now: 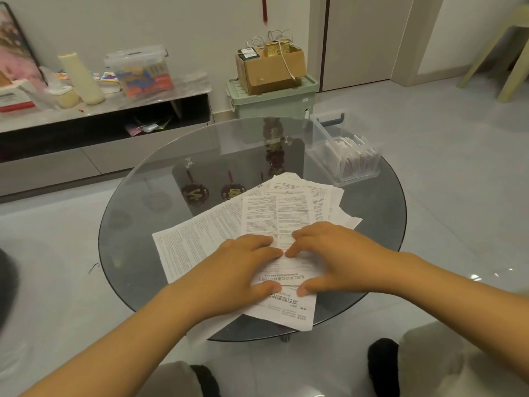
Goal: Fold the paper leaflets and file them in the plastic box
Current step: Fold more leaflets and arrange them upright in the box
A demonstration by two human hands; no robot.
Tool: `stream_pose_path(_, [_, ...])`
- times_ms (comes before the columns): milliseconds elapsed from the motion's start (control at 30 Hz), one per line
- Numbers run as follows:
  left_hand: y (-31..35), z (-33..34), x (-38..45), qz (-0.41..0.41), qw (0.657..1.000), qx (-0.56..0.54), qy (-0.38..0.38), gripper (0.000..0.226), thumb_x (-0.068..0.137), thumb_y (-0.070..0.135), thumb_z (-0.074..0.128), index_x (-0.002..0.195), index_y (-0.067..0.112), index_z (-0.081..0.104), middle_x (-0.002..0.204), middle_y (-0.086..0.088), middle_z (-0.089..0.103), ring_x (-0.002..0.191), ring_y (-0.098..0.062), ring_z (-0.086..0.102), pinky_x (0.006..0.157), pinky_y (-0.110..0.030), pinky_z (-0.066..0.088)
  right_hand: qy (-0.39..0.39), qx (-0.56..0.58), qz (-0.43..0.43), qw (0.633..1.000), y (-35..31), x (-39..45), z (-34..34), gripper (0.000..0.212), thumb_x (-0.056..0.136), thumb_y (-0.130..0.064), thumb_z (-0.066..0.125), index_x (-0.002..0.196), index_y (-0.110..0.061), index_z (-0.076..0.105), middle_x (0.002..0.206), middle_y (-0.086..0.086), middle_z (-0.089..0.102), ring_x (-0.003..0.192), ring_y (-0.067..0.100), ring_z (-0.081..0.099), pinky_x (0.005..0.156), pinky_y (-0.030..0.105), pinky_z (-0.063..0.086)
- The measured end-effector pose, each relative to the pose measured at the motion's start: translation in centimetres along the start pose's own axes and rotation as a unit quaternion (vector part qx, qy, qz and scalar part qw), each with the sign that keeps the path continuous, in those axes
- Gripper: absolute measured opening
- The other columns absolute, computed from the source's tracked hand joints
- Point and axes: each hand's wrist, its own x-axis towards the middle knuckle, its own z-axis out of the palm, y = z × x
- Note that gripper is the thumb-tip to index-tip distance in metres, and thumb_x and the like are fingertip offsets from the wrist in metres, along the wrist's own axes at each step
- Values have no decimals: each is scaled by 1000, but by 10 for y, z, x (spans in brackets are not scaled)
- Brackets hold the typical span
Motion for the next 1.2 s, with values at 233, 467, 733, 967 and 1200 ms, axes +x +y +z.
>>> stream_pose_path(233, [-4, -5, -4, 22, 998, -38, 43, 61, 81, 72, 38, 130, 37, 50, 133, 21, 48, 123, 1, 39, 104, -22, 29, 28, 121, 7, 992, 3, -3, -3, 14, 89, -34, 56, 94, -27, 68, 105, -9, 66, 99, 9, 58, 84, 31, 48])
stream_pose_path(467, [-11, -14, 5, -95, 959, -247, 104, 10, 83, 36, 68, 79, 27, 65, 75, 10, 64, 68, -3, 56, 60, -20, 43, 128, 224, 91, 962, 4, 3, -12, 13, 92, -34, 52, 84, -26, 56, 80, -12, 59, 66, 4, 51, 54, 16, 36])
stream_pose_path(733, [-23, -5, 25, -215, 856, -421, 210, 28, 87, 38, 62, 107, 19, 56, 104, 6, 68, 90, -12, 66, 75, -36, 58, 173, 289, 153, 929, 6, 22, -9, 63, 80, -36, 71, 131, -28, 34, 109, -13, 49, 94, 9, 51, 66, 15, 43])
stream_pose_path(967, [-17, 0, 31, -193, 884, -361, 227, 72, 87, 39, 61, 144, 27, 19, 115, 12, 48, 97, -9, 54, 76, -20, 49, 190, 286, 125, 931, 8, 38, 6, 106, 68, -25, 82, 141, -36, 6, 119, -12, 43, 109, 12, 47, 77, 21, 43])
stream_pose_path(1200, [-21, 10, 36, -167, 939, -248, 170, 94, 82, 40, 68, 149, 32, 2, 148, 3, 19, 130, -14, 36, 95, -23, 34, 132, 160, 175, 962, 13, 43, 8, 102, 68, -43, 79, 141, -42, 9, 139, 5, 35, 123, 27, 43, 98, 42, 42])
